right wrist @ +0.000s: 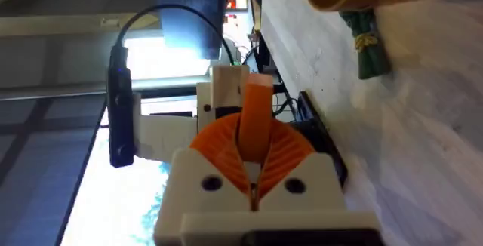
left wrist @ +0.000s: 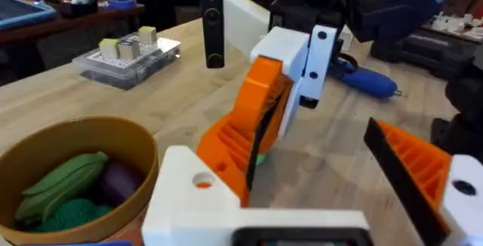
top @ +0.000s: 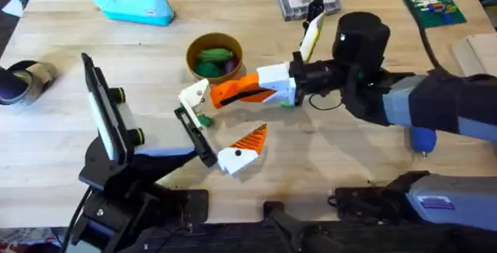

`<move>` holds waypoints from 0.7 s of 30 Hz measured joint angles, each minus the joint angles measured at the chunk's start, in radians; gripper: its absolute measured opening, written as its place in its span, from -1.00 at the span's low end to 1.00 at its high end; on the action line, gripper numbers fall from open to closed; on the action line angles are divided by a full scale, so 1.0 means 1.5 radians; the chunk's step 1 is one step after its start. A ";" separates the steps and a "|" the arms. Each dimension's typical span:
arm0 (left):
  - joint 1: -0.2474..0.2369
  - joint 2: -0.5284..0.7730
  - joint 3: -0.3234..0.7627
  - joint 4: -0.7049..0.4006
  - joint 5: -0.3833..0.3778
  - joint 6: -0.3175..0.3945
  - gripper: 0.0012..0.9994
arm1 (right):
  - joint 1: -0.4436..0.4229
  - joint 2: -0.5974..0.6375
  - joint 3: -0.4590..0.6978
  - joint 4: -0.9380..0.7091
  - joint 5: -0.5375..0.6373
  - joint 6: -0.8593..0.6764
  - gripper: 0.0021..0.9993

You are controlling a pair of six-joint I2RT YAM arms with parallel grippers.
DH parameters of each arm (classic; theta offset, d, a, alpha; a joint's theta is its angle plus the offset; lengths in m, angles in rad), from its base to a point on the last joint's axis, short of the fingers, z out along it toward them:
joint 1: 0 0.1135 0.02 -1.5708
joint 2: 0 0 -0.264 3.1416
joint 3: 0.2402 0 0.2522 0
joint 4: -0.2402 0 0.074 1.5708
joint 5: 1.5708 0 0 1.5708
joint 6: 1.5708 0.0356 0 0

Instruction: Pick up the gripper from the table and insert it into the empty holder that is missing its gripper. Then pick up a screw, insert it into the mounting hole, and use the screwdriver to tighten it. Finally, clean up the table by picking up the vegetable and placing it into the bucket.

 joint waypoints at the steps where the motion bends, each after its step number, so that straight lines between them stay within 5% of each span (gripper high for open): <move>1: 0.000 0.000 0.000 0.002 -0.001 0.002 0.99 | 0.002 0.001 -0.001 0.012 0.000 0.008 -0.99; 21: 0.001 0.000 0.003 -0.006 -0.003 0.007 0.99 | -0.014 0.002 -0.003 0.010 -0.006 0.010 -0.99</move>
